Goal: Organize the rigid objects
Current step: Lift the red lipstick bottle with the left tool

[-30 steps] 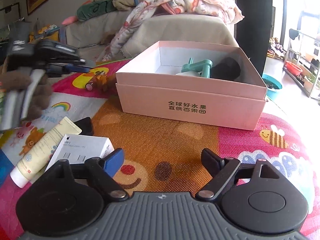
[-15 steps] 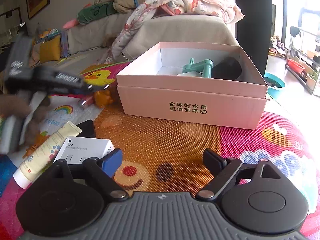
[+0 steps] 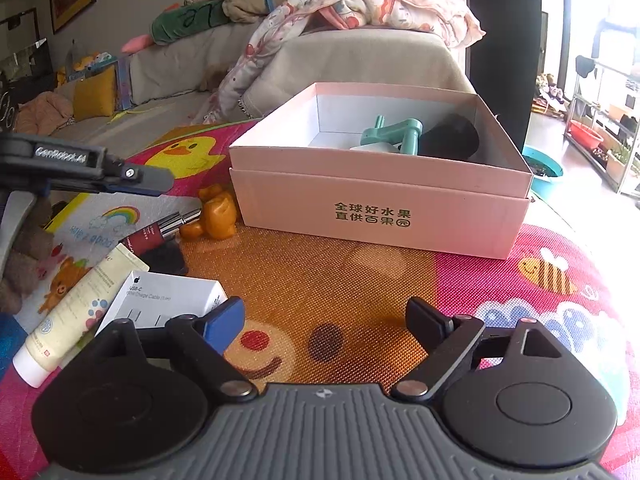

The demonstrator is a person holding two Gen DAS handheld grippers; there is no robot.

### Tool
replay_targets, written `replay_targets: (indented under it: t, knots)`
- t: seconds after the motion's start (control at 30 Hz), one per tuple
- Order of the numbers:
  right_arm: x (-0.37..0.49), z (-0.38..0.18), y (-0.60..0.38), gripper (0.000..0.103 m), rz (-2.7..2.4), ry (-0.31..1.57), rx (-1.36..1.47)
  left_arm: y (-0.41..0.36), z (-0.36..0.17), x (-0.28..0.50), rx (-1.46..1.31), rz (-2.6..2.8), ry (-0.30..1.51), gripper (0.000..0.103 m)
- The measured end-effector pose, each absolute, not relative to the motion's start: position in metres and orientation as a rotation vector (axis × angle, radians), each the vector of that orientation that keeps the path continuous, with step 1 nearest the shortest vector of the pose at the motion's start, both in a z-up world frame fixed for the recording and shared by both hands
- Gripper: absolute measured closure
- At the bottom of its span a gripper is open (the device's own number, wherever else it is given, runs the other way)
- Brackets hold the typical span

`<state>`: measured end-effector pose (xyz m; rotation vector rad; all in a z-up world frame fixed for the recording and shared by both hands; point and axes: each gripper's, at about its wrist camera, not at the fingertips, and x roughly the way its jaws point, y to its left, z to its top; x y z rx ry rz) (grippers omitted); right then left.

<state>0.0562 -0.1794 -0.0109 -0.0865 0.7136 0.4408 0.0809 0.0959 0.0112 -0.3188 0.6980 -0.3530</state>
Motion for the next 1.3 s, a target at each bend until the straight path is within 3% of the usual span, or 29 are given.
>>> replay_targets:
  t: [0.6, 0.87, 1.3]
  knots:
    - [0.056, -0.011, -0.180, 0.015, 0.442, 0.712, -0.082, 0.071, 0.011, 0.060, 0.006, -0.369, 0.744, 0.077]
    - [0.037, 0.009, -0.168, 0.015, 0.557, 0.658, -0.046, 0.079, 0.003, 0.061, -0.027, -0.261, 0.732, 0.058]
    - [0.014, 0.006, -0.125, 0.014, 0.736, 0.702, -0.156, 0.095, 0.001, 0.045, -0.091, -0.279, 0.734, 0.063]
